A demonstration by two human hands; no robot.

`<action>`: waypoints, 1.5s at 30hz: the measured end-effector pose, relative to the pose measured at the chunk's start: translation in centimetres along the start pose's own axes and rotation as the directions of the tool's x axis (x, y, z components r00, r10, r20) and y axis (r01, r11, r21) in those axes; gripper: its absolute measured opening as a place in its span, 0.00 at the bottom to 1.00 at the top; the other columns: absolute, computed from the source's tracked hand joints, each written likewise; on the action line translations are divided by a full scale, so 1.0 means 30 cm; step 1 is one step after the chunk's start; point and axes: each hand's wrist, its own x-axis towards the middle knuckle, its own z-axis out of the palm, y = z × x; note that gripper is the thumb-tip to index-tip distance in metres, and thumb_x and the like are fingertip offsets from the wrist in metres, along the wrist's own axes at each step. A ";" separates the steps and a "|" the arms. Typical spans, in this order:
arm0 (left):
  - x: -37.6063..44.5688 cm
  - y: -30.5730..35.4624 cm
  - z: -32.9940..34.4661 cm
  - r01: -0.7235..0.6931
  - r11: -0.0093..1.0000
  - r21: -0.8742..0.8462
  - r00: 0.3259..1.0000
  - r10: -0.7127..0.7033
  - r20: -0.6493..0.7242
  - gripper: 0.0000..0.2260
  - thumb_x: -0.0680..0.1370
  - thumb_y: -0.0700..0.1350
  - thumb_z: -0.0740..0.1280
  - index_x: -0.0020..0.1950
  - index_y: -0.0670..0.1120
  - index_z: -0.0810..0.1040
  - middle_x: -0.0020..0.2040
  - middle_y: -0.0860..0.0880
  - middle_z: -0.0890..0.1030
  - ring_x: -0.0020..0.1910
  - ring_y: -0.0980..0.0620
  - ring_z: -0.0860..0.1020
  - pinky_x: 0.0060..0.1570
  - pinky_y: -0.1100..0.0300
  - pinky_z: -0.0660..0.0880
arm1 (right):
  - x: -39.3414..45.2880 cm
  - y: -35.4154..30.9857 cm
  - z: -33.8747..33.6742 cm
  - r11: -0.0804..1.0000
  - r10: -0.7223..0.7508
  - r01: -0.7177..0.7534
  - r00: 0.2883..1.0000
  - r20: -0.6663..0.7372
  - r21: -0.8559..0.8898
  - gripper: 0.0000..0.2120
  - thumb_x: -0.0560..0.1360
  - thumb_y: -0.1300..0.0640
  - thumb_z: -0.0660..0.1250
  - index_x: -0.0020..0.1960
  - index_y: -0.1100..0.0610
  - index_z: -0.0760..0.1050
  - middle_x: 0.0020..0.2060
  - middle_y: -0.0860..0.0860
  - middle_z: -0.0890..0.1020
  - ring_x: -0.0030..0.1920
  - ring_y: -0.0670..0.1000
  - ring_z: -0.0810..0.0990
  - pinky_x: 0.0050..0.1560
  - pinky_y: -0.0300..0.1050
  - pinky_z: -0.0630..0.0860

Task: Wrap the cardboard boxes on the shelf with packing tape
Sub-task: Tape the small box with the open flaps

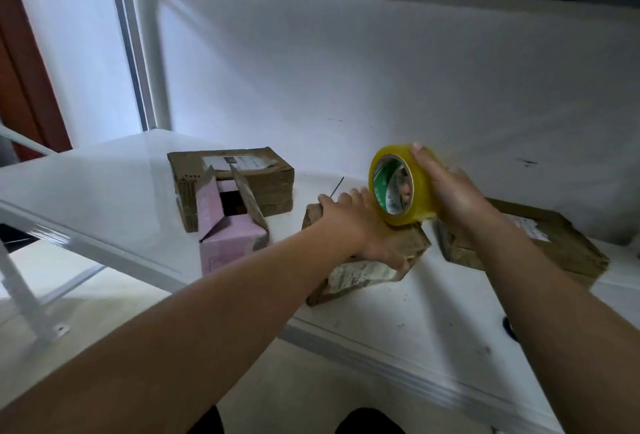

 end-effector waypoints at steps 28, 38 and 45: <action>0.093 -0.056 -0.029 0.130 0.988 -0.087 0.965 -0.105 0.242 0.56 0.63 0.64 0.70 0.78 0.41 0.42 0.75 0.41 0.58 0.72 0.40 0.60 0.66 0.41 0.64 | -0.238 0.250 -0.028 0.908 0.405 -0.392 0.912 0.071 -0.145 0.26 0.71 0.36 0.64 0.57 0.56 0.78 0.48 0.58 0.83 0.49 0.58 0.82 0.59 0.56 0.76; 0.068 -0.139 -0.091 -0.024 0.876 -0.482 0.970 0.138 0.202 0.17 0.71 0.58 0.70 0.50 0.46 0.79 0.45 0.49 0.83 0.41 0.52 0.82 0.39 0.61 0.76 | -0.222 0.100 -0.110 0.971 0.198 -0.153 0.945 0.260 -0.181 0.30 0.60 0.34 0.69 0.51 0.55 0.79 0.40 0.52 0.85 0.39 0.51 0.84 0.39 0.43 0.79; 0.056 -0.135 -0.080 -0.056 0.983 -0.174 0.995 0.070 0.076 0.19 0.81 0.55 0.59 0.62 0.42 0.75 0.57 0.47 0.78 0.54 0.47 0.77 0.51 0.55 0.71 | -0.124 0.071 -0.061 0.996 0.084 -0.084 0.963 0.255 -0.008 0.23 0.61 0.46 0.74 0.51 0.57 0.79 0.38 0.50 0.85 0.36 0.46 0.84 0.33 0.36 0.77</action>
